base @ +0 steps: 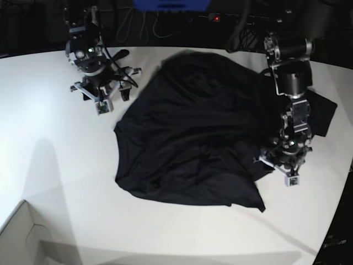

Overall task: Layout the t-shirt on the table in an organized manner, then fold the t-shirt properly
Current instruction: 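Drag the shirt edge outward with the left gripper, then release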

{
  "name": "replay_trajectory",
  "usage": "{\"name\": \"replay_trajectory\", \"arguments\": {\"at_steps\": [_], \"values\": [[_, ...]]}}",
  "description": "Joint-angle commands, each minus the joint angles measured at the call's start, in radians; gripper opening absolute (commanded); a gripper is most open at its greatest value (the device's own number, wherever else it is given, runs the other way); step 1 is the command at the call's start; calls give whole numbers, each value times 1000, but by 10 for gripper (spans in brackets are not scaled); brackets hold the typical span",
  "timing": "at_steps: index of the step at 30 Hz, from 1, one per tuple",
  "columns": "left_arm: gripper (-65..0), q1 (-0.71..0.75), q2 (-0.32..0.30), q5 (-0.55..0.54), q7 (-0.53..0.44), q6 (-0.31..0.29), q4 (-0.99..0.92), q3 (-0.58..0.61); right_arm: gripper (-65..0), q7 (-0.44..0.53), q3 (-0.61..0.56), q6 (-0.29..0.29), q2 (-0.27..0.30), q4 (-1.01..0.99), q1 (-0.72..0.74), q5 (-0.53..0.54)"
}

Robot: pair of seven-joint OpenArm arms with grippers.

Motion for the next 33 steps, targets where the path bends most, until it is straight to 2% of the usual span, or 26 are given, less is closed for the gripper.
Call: {"name": "replay_trajectory", "arguments": {"at_steps": [1, 4, 5, 7, 8, 9, 11, 13, 17, 21, 27, 33], "values": [[-313, -25, -6, 23, -5, 0, -25, 1, -303, 17, 3, 1, 3, 15, 8, 2], [-325, -23, -6, 62, -22, -1, -69, 1, -303, 17, 3, 1, 3, 15, 8, 2], [-365, -19, -6, 71, -20, -1, -71, 3, -303, 17, 3, 1, 3, 15, 10, 2], [-512, -2, -12, 63, -22, -3, -71, 3, -303, 17, 3, 1, 3, 14, 22, 2], [-615, 6, -13, 57, -22, -3, -68, -2, -303, 17, 3, 1, 3, 14, 25, 2], [-650, 11, -16, 48, -16, -1, -62, -7, -303, 17, 3, 1, 3, 14, 26, 2], [-627, 15, -41, 23, -14, -1, -38, -7, -303, 17, 1, 1, 1, 12, 30, 2], [-650, 46, -61, -23, -13, 3, -3, -8, -303, 17, 1, 1, 1, 12, 31, 2], [-649, 121, -121, -145, 7, 9, 153, -10, -303, 19, 1, 1, 1, 12, 31, 2], [-650, 164, -153, -256, 82, 9, 305, -111, -303, 19, 0, 1, 1, 12, 40, 2], [-650, 170, -155, -268, 151, 3, 429, -335, -303, 19, 0, 1, 0, -9, 43, 2], [-650, 165, -184, -268, 142, 2, 426, -390, -303, 19, 0, 1, 0, -27, 45, 2]]}}
